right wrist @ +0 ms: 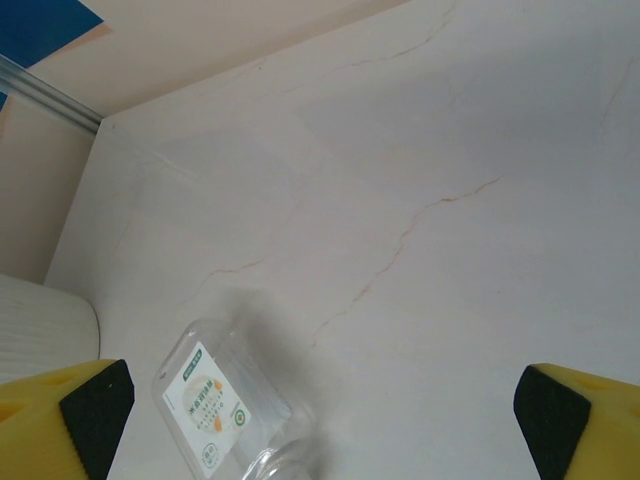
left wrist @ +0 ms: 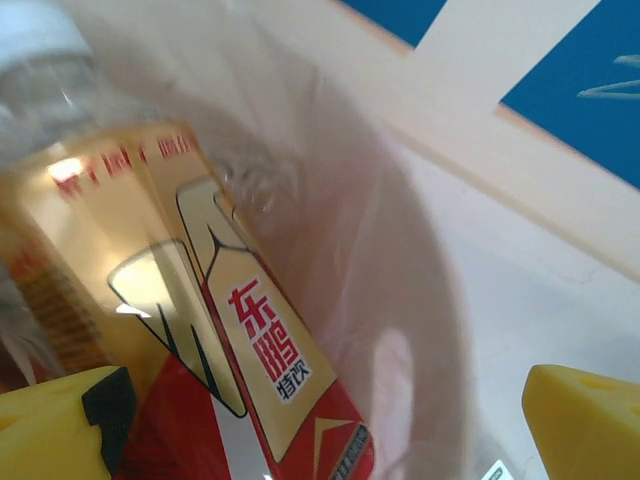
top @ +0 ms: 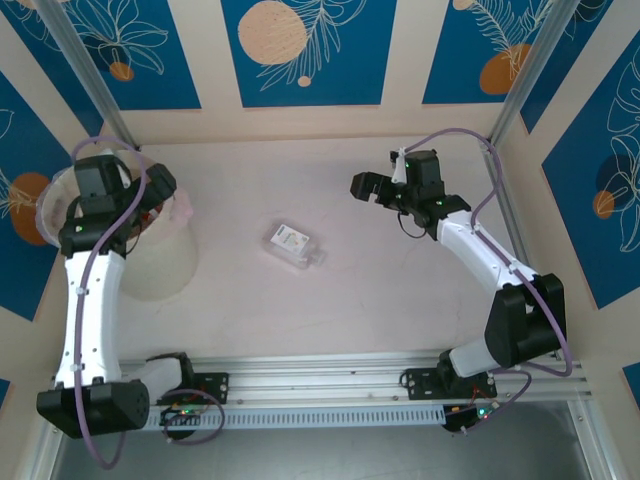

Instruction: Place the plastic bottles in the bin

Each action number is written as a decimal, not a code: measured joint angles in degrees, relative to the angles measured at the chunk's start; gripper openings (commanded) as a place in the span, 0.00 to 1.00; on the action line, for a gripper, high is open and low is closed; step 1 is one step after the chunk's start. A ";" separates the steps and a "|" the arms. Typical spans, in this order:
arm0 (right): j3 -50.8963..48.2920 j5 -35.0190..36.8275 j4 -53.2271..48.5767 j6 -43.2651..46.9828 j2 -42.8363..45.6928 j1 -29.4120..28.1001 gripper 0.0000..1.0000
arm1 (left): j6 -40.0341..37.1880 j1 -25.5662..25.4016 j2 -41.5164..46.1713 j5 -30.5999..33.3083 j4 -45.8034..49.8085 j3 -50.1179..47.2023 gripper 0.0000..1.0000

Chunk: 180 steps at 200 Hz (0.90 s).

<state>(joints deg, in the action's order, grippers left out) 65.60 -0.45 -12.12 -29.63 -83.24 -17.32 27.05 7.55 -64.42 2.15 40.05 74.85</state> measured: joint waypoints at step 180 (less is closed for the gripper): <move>-3.04 -7.82 4.87 19.76 -10.12 -12.50 0.99 | 1.07 -37.53 -10.25 9.68 -7.63 3.93 1.00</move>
<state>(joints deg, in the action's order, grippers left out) 62.57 -8.27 -7.25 -9.87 -93.36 -29.82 28.12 -29.98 -74.67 11.84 32.42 78.78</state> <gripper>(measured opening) 0.992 0.998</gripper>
